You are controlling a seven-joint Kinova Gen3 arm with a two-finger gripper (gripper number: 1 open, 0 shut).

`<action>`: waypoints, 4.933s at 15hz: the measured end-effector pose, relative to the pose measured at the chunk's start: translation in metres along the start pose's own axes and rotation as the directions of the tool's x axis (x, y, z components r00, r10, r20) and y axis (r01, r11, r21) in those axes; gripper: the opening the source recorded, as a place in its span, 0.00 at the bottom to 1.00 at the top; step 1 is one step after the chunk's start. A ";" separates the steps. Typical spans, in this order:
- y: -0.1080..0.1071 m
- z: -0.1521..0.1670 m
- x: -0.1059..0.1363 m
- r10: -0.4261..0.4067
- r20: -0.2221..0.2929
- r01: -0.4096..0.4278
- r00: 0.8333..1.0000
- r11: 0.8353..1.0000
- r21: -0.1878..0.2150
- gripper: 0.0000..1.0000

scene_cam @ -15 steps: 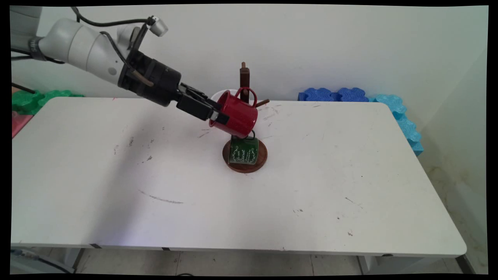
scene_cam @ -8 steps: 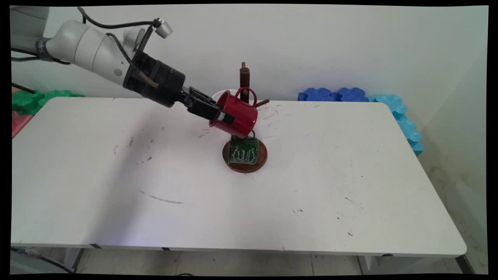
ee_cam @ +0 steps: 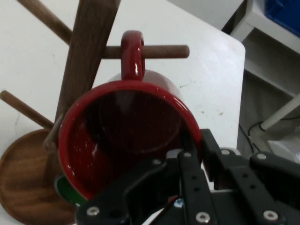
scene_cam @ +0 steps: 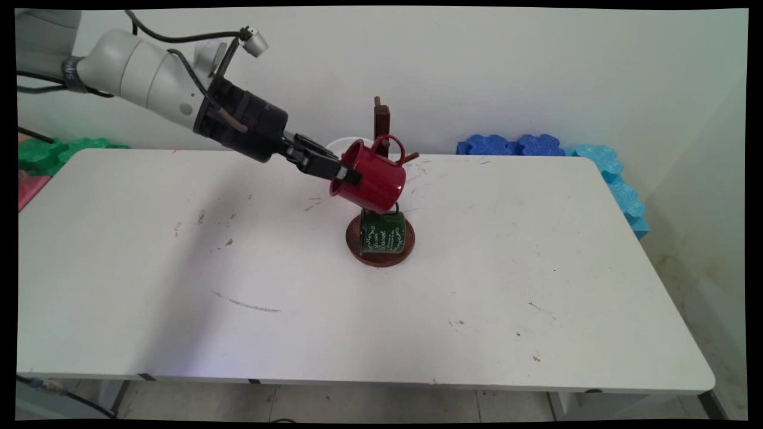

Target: Place the picked object on the table

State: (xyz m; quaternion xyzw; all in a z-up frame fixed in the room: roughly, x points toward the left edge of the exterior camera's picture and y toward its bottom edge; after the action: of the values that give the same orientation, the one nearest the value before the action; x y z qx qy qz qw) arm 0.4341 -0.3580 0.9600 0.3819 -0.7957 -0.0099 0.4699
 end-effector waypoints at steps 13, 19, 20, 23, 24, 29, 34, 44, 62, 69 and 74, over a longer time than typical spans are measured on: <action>0.007 -0.004 0.004 0.014 0.000 -0.014 1.000 1.000 -0.014 0.00; 0.017 -0.007 0.007 0.028 -0.002 -0.028 1.000 0.999 -0.039 0.00; 0.019 -0.008 0.007 0.032 -0.002 -0.032 0.999 0.999 -0.044 0.00; 0.025 -0.011 0.008 0.043 -0.003 -0.043 0.999 0.997 -0.056 0.00; 0.027 -0.012 0.008 0.047 -0.003 -0.047 0.999 0.997 -0.061 0.00; 0.035 -0.022 0.005 0.076 0.008 -0.075 0.997 0.995 -0.072 0.00; 0.039 -0.034 0.000 0.112 0.033 -0.109 0.993 0.992 -0.065 0.00; 0.029 -0.065 -0.017 0.164 0.117 -0.165 0.980 0.986 0.001 0.00; -0.046 -0.088 -0.041 0.334 0.345 -0.415 0.877 0.889 0.193 0.00; -0.074 -0.064 -0.044 0.438 0.433 -0.556 0.788 0.808 0.194 0.00; -0.090 -0.043 -0.045 0.497 0.479 -0.635 0.723 0.752 0.179 0.00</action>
State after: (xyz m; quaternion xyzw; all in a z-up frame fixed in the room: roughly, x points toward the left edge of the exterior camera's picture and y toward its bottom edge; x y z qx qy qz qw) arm 0.5324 -0.3792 0.9176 0.1788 -0.9431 0.1915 0.2047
